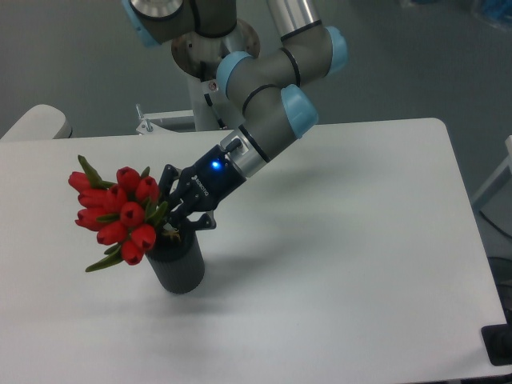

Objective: Insert the flowers into the vase
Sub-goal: 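Push the bouquet further down into the vase, then open the gripper to release the tulips and pull back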

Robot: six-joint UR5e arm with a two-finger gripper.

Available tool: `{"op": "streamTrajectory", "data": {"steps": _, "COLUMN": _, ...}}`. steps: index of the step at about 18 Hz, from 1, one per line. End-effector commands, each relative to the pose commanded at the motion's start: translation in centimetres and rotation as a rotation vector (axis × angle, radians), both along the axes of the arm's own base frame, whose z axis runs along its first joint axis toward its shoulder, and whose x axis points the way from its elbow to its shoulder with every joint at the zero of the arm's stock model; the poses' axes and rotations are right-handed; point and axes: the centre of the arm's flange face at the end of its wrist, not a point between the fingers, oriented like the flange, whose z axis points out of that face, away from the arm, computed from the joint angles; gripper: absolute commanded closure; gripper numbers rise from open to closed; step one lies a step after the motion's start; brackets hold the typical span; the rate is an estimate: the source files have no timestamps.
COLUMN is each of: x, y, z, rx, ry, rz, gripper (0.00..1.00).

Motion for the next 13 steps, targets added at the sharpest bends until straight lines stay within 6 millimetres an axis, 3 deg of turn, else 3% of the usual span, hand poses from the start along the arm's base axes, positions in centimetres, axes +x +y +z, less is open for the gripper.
{"op": "streamTrajectory", "data": {"steps": 3, "x": -0.06, "y": 0.03, "z": -0.25, "rx": -0.004, "ry": -0.003, "rz": 0.000, "gripper": 0.66}}
{"op": "streamTrajectory", "data": {"steps": 5, "x": -0.19, "y": 0.04, "z": -0.35, "rx": -0.008, "ry": -0.011, "rz": 0.004, "gripper": 0.47}}
{"op": "streamTrajectory", "data": {"steps": 10, "x": -0.67, "y": -0.20, "z": -0.29, "rx": -0.009, "ry": -0.013, "rz": 0.015, "gripper": 0.25}}
{"op": "streamTrajectory", "data": {"steps": 13, "x": -0.71, "y": -0.27, "z": -0.13, "rx": -0.009, "ry": -0.014, "rz": 0.018, "gripper": 0.02}}
